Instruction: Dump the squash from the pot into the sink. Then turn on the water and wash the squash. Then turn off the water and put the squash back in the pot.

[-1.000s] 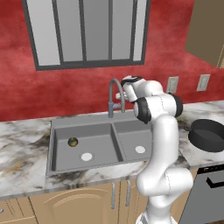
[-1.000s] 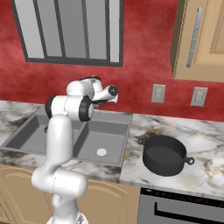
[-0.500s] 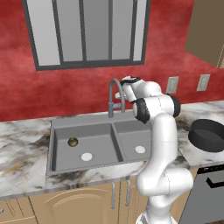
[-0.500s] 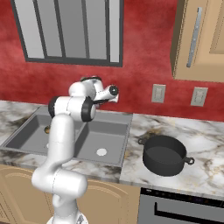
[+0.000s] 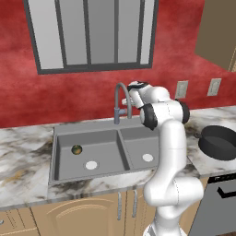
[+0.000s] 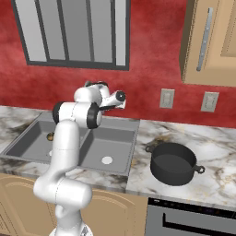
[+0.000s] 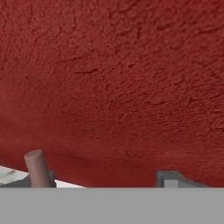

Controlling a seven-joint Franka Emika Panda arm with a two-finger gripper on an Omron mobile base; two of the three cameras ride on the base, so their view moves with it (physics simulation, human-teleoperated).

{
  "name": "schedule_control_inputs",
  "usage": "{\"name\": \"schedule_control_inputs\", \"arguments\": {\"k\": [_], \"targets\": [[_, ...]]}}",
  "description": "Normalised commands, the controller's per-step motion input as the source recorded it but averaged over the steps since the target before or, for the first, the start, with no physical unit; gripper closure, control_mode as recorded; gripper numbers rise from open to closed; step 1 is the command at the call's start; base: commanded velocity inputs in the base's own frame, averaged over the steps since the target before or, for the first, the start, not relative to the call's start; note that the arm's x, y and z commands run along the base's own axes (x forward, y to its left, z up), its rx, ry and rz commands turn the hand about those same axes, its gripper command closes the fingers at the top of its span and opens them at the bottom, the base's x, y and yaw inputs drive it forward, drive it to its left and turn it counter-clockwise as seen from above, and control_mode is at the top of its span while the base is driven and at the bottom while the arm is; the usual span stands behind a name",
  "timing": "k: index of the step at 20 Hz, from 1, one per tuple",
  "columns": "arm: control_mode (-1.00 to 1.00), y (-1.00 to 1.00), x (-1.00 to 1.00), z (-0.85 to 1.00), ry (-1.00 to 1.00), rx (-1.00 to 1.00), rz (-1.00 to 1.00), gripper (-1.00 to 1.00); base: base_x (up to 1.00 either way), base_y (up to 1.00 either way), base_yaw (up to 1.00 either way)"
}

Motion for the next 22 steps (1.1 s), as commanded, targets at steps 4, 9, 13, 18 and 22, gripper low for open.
{"name": "schedule_control_inputs", "arguments": {"k": [4,9,13,18,22], "targets": [[-1.00,0.00,0.06,-0.32,0.03,0.00,0.00,-1.00,0.00,0.00,0.00],[-1.00,0.00,0.02,-0.24,0.01,0.00,0.00,-1.00,0.00,0.00,0.00],[-1.00,0.00,0.00,-0.16,0.00,-0.01,-0.02,-1.00,0.00,0.00,0.00],[-1.00,-0.04,0.00,-0.14,0.00,0.00,-0.05,-1.00,0.00,0.00,0.00],[-1.00,-0.14,0.00,-0.15,0.00,0.00,-0.05,-1.00,0.00,0.00,0.00]]}}
